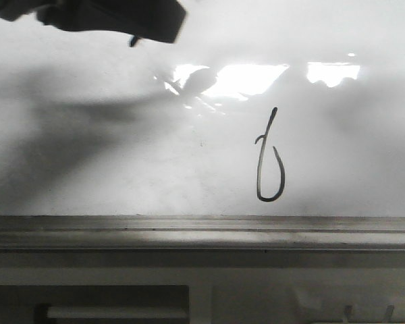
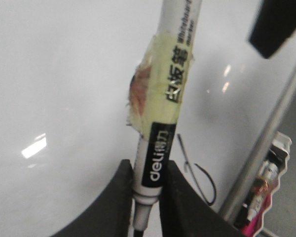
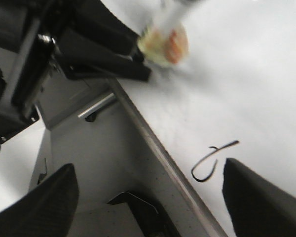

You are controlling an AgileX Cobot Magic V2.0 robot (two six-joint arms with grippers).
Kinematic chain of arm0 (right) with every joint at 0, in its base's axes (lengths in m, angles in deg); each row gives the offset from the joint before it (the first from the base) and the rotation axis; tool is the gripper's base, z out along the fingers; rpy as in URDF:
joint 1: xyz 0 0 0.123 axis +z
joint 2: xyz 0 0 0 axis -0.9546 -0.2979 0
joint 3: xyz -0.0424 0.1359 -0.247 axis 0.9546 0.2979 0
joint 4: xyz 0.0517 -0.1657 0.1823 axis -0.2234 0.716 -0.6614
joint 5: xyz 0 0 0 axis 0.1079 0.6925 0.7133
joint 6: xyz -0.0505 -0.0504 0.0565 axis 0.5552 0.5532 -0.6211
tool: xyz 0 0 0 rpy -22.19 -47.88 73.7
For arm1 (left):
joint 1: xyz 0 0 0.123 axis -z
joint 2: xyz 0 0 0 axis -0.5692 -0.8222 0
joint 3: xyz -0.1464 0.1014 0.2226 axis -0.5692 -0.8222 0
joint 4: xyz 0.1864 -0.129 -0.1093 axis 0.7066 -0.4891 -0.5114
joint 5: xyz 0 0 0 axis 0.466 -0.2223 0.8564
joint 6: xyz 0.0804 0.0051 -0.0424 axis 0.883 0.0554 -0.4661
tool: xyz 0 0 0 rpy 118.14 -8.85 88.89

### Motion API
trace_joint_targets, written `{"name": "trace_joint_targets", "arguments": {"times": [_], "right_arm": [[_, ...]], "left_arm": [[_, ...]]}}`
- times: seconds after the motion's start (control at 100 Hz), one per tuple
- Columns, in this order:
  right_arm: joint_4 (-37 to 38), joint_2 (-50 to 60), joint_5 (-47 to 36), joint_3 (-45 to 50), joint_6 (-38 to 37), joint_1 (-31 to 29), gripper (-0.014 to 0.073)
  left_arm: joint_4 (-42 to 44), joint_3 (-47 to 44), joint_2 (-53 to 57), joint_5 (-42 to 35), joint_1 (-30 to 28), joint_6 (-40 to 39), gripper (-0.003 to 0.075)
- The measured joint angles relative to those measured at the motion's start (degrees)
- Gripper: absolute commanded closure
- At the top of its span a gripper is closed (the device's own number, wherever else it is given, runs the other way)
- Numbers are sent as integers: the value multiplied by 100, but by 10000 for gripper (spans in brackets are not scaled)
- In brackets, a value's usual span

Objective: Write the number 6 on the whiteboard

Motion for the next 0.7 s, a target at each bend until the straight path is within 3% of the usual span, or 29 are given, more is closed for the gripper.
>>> {"name": "trace_joint_targets", "arguments": {"times": [0.17,0.34,0.7], "right_arm": [[146,469,-219,446,-189,-255,74],[168,881,-471,987,-359,-266,74],[180,1336,-497,1235,-483,-266,74]], "left_arm": [[-1543,-633,620,-549,-141,-15,741],[-2845,-907,707,-543,-141,-36,741],[-3449,-934,25,-546,-141,-36,741]]}}
